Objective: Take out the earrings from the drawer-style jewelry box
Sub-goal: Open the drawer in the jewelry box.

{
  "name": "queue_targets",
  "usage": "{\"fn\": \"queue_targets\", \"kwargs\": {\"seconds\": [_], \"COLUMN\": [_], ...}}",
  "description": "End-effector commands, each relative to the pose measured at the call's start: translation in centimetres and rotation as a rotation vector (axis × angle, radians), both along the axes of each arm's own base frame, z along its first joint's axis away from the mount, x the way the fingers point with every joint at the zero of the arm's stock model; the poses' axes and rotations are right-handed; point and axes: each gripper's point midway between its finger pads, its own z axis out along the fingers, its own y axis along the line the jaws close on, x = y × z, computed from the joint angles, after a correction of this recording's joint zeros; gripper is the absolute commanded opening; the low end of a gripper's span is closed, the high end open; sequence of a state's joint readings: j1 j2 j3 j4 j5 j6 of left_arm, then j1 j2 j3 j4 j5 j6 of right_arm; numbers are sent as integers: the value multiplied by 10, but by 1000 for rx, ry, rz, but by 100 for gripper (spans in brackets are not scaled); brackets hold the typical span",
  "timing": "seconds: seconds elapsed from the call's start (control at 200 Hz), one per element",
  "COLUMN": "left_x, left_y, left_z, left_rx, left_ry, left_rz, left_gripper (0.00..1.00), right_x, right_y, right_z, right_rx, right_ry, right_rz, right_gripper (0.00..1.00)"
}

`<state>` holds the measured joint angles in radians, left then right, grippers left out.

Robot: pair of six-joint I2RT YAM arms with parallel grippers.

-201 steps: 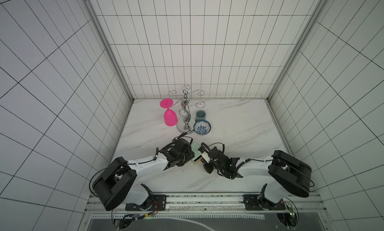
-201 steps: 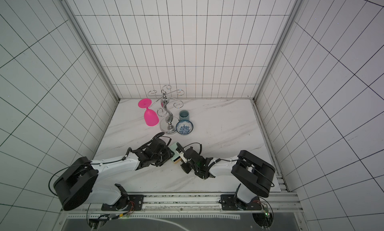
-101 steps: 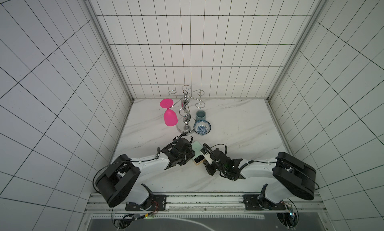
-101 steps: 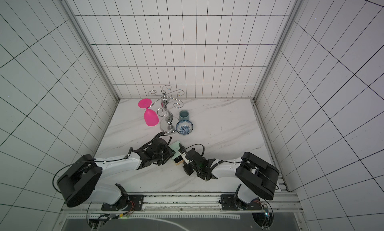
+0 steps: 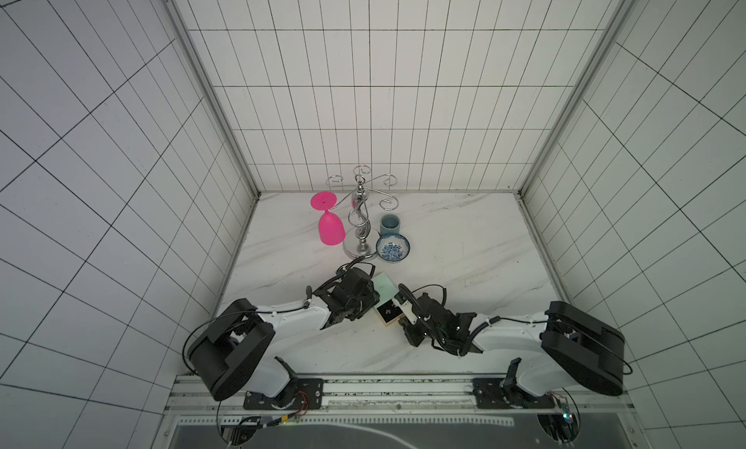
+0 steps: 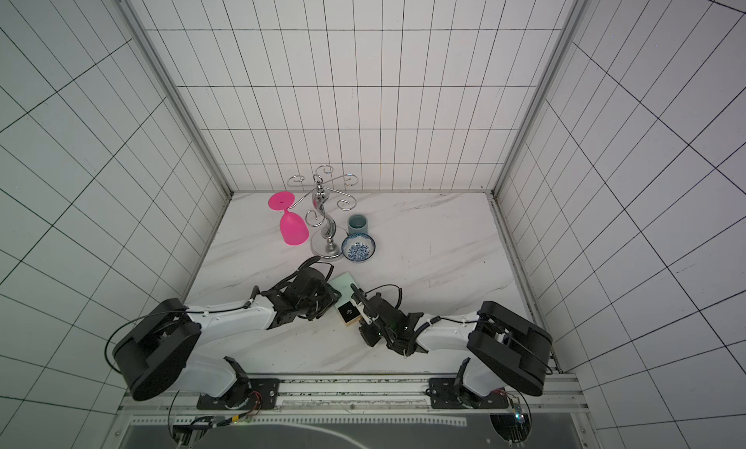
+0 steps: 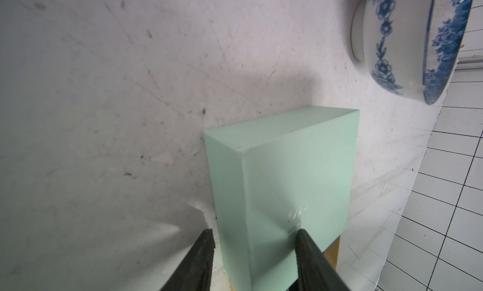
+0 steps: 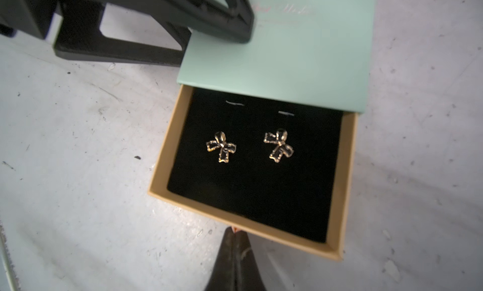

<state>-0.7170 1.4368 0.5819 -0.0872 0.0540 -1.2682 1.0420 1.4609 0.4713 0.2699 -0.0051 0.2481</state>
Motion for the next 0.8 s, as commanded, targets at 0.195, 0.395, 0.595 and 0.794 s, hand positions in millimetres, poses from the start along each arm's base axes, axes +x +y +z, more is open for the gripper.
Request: {"fn": "queue_targets", "kwargs": {"seconds": [0.195,0.395,0.595,0.794], "left_x": [-8,-9,-9,-7], "left_y": [10,11,8,5], "left_z": [-13,-12,-10,-7], "left_rx": [45,47,39,28], "left_ry": [42,38,35,24], "left_rz": [16,9,-3,-16], "left_gripper": [49,49,49,49], "right_x": [-3,2,6,20], "right_y": [-17,-17,-17,-8], "right_z": [-15,-1,46,76], "right_rx": [-80,-67,-10,-42], "right_ry": [10,-11,-48,-64], "right_rz": [-49,-73,-95,-127], "right_gripper": [24,36,40,43]}}
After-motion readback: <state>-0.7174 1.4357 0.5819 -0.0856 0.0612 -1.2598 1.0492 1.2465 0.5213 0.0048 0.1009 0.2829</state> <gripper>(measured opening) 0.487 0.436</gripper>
